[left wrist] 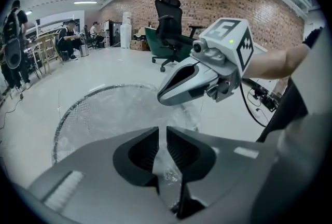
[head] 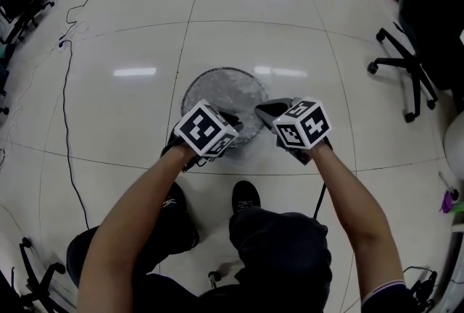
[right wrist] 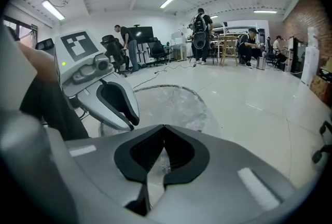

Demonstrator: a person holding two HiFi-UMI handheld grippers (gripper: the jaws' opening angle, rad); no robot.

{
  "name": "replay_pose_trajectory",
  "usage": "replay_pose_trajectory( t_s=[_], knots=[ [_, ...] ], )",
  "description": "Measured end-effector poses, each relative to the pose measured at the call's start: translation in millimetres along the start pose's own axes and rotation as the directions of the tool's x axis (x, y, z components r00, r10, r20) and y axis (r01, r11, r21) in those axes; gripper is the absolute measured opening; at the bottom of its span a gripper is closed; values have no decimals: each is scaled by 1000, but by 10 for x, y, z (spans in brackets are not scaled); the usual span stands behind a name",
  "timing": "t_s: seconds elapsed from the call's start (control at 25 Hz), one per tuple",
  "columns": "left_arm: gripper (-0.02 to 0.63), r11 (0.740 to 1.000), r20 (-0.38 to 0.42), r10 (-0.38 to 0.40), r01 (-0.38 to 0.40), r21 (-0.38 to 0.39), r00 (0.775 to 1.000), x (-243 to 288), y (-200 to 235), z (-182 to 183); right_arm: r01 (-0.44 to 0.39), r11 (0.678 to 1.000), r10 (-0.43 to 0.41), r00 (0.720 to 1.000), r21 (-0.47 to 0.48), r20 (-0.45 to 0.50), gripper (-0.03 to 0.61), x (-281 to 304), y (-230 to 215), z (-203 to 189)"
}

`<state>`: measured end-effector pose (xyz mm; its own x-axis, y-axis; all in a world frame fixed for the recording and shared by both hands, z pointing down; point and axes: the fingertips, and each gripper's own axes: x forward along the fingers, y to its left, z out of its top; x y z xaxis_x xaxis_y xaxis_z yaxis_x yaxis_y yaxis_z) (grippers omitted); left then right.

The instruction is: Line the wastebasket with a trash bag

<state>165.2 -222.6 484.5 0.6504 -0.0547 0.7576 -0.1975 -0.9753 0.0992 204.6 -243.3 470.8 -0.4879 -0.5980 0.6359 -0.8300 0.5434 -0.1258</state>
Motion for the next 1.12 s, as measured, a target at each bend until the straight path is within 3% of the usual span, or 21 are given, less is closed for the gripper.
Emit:
replay_pose_trajectory(
  t_s=[0.2, 0.4, 0.56, 0.72, 0.96, 1.12],
  knots=[
    [58, 1000, 23, 16, -16, 8, 1000, -26, 66, 45, -3, 1000, 3, 1000, 6, 30, 3, -3, 7, 50],
    [58, 995, 98, 96, -96, -10, 991, -313, 209, 189, 13, 1000, -15, 997, 21, 74, 3, -142, 10, 257],
    [58, 982, 159, 191, -189, -29, 969, -694, 298, 287, 32, 1000, -31, 991, 1, 128, 3, -334, 153, 559],
    [11, 955, 262, 297, -288, -72, 918, -1197, 377, 434, 70, 997, -61, 978, -38, 200, 2, -600, 343, 879],
    [11, 916, 426, 399, -370, -153, 812, -1903, 143, 669, 113, 992, -90, 941, -52, 326, 2, -1030, 693, 1174],
    [11, 905, 471, 422, -391, -167, 775, -2162, -156, 689, 117, 987, -71, 931, -107, 357, 2, -1240, 1025, 1189]
  ],
)
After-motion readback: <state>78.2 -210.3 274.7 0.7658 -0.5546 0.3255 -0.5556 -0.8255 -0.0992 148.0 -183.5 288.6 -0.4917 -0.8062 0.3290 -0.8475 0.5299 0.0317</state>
